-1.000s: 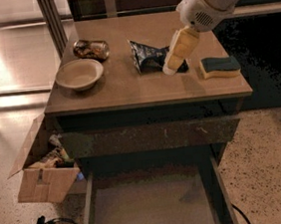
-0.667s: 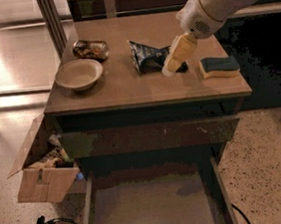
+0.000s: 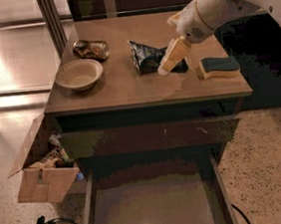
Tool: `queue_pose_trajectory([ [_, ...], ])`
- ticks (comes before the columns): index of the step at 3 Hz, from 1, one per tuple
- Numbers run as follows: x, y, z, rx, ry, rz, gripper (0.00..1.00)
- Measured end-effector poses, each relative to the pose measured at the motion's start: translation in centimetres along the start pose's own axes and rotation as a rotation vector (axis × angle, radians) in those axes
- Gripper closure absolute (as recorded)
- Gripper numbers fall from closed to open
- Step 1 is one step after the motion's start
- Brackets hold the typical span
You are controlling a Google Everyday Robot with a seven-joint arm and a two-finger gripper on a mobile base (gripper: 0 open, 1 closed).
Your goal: Place blue chip bag into middle drawer
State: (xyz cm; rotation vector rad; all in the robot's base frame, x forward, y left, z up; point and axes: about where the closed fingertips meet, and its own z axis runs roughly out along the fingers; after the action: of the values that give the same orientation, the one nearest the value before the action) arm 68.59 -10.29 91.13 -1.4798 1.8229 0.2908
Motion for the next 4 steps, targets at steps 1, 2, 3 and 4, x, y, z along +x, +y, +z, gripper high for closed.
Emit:
queue_pose_trajectory([
  [1, 0.6, -0.8, 2.8, 0.004, -0.018, 0.006, 0.00],
  [2, 1.4, -2.2, 5.6, 0.016, -0.037, 0.010, 0.00],
  [3, 1.9, -2.8, 7.6, 0.002, -0.043, 0.017, 0.00],
  [4, 2.0, -2.8, 7.8, 0.001, -0.043, 0.018, 0.17],
])
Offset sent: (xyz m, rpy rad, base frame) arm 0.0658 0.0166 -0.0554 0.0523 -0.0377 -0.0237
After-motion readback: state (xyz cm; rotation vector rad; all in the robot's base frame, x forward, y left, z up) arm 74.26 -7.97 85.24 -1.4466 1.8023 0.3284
